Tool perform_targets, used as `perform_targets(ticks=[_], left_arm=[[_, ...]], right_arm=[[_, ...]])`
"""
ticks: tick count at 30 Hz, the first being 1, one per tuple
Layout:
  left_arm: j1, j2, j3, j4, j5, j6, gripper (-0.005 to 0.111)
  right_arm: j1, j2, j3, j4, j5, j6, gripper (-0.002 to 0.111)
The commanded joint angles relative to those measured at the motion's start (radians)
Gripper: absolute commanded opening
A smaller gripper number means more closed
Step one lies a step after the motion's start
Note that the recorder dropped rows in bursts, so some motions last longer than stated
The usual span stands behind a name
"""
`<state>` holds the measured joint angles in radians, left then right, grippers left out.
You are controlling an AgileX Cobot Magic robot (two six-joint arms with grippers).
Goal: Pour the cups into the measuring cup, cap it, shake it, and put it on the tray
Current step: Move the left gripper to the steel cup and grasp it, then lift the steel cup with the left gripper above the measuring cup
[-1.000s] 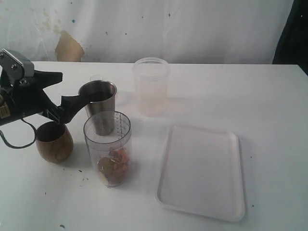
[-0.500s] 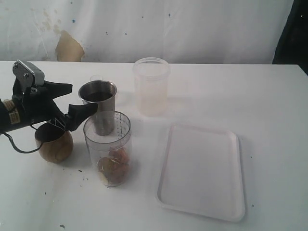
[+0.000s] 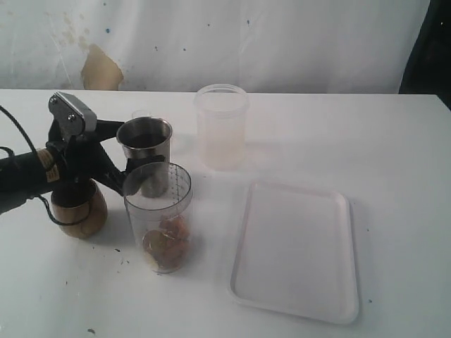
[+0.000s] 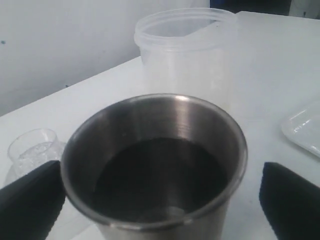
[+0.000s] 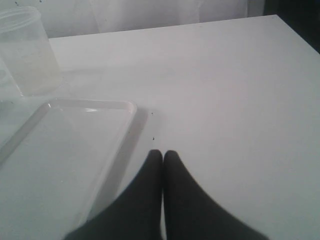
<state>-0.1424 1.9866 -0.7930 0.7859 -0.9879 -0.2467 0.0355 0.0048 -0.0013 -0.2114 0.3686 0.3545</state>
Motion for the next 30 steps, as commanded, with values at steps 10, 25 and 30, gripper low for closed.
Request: perform_targets(ticks=[10, 25, 30], left_arm=[[-0.022, 0.027, -0.070, -0.038, 0.075, -0.067, 0.103], [-0.022, 0.146, -0.115, -0.106, -0.077, -0.114, 0.103], [-0.022, 0.168, -0.129, -0.108, -0.088, -0.121, 0.103]], right_arm=[[0.005, -0.005, 0.001, -0.005, -0.004, -0.001, 0.000], [0.005, -0.005, 0.001, -0.005, -0.004, -0.001, 0.000], [0.005, -0.005, 0.001, -0.005, -0.004, -0.001, 0.000]])
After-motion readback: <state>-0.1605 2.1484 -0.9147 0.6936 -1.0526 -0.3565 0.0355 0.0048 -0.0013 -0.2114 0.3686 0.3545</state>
